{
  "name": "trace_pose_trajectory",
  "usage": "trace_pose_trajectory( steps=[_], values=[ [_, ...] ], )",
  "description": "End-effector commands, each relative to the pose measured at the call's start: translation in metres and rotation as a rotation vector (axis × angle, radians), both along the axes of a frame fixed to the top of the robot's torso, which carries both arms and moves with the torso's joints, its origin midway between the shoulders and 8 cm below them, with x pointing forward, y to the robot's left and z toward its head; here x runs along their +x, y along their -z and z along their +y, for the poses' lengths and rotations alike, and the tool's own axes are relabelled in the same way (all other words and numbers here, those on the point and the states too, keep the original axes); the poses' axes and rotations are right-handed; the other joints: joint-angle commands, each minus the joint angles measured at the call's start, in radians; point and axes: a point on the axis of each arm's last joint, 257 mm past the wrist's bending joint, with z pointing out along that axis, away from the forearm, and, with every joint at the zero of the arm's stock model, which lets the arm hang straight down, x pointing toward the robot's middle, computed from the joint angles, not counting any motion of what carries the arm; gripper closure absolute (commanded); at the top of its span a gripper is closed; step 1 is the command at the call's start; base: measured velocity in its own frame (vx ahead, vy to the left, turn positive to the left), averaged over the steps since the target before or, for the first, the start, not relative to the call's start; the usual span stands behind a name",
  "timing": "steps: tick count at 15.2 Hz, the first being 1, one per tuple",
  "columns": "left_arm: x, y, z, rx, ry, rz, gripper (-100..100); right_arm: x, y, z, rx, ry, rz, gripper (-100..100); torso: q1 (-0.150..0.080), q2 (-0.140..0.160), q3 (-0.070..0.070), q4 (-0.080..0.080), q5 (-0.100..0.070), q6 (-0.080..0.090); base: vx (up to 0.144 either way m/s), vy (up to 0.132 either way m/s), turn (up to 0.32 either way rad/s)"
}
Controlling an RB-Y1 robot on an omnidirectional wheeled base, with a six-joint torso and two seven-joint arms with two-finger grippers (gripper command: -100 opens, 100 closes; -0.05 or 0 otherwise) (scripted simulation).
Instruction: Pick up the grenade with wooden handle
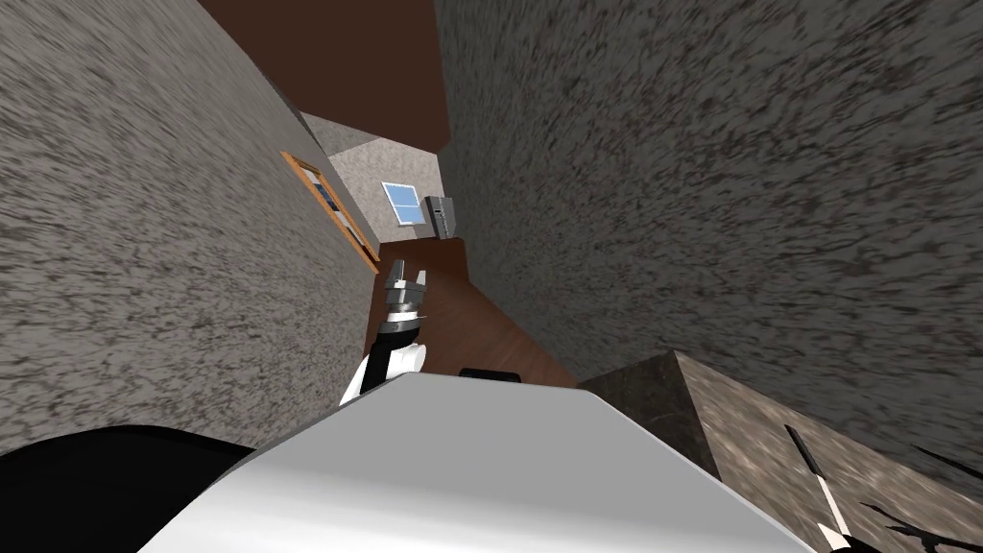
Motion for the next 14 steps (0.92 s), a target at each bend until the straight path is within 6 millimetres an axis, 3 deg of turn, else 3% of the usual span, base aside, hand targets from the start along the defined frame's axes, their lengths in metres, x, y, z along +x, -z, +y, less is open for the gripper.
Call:
trace_pose_trajectory(
  steps=[1, 4, 12, 14],
  values=[
    [0.000, 0.000, 0.000, 0.000, 0.000, 0.000, 0, 0.000, 0.000, 0.000, 0.000, 0.000, 0.000, 100, 0.000, 0.000, 0.000, 0.000, 0.000, 0.000, 0.004, 0.001, 0.013],
    [0.000, 0.000, 0.000, 0.000, 0.000, 0.000, 0, 0.001, 0.000, 0.001, 0.002, -0.001, -0.002, 100, 0.001, 0.000, 0.000, 0.000, 0.001, 0.000, 0.000, 0.000, 0.000],
    [0.000, 0.000, 0.000, 0.000, 0.000, 0.000, 0, 0.032, -0.016, -0.012, 0.007, -0.016, 0.008, 100, 0.006, 0.000, 0.000, 0.000, 0.003, 0.000, -0.016, 0.029, -0.035],
    [0.000, 0.000, 0.000, 0.000, 0.000, 0.000, 0, 0.029, -0.015, -0.012, 0.007, -0.018, 0.008, 100, 0.006, 0.000, 0.000, -0.001, 0.004, 0.000, -0.008, 0.016, -0.012]
  ],
)
